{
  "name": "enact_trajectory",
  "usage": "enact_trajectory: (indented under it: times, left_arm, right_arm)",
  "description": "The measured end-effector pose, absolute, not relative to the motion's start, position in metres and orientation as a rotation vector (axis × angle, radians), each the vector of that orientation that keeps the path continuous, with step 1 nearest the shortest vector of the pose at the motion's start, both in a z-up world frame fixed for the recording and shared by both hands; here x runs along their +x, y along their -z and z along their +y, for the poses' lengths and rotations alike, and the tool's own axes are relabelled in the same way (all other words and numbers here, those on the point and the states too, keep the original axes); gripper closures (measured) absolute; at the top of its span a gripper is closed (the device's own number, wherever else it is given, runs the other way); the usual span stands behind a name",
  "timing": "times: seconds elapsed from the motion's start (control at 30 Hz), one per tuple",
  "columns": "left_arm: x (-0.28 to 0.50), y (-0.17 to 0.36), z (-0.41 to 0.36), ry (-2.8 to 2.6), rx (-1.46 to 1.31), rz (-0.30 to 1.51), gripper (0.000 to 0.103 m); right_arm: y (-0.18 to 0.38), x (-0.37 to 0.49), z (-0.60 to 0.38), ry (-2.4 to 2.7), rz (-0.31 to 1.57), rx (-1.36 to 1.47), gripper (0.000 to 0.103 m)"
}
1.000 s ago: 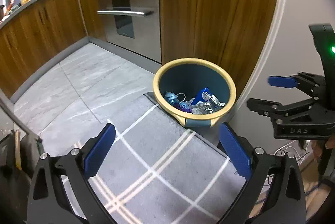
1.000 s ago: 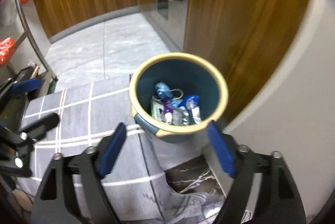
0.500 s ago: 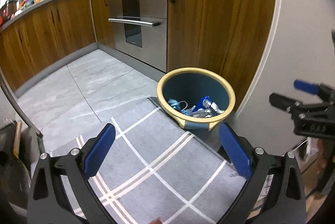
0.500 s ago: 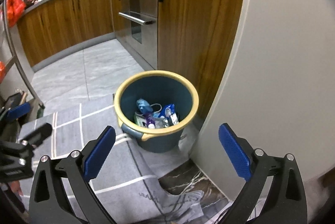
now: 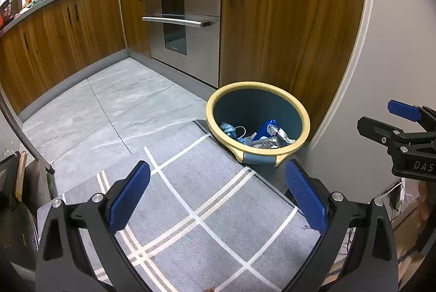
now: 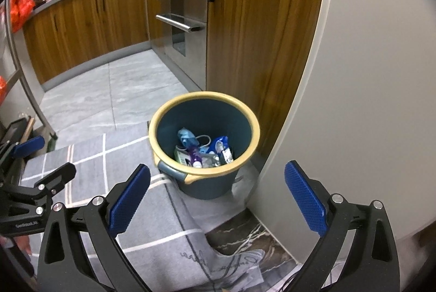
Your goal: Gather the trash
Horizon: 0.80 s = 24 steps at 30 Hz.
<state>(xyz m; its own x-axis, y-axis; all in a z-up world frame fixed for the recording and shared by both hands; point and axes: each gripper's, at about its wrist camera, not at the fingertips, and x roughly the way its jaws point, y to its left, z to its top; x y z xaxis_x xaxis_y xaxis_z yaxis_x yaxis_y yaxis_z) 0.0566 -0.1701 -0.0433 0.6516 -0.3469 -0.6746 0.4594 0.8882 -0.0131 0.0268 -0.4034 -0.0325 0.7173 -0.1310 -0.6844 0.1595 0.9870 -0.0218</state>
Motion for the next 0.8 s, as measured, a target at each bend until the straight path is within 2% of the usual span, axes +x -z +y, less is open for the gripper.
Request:
enact_trajectory:
  times: [0.8]
  left_arm:
    - [0.0543,0.0453,-0.1743,0.468,0.192,0.718,0.006]
  right_arm:
    - [0.0337,0.0296,-0.4052,0.167,0.758,0.030,0.005]
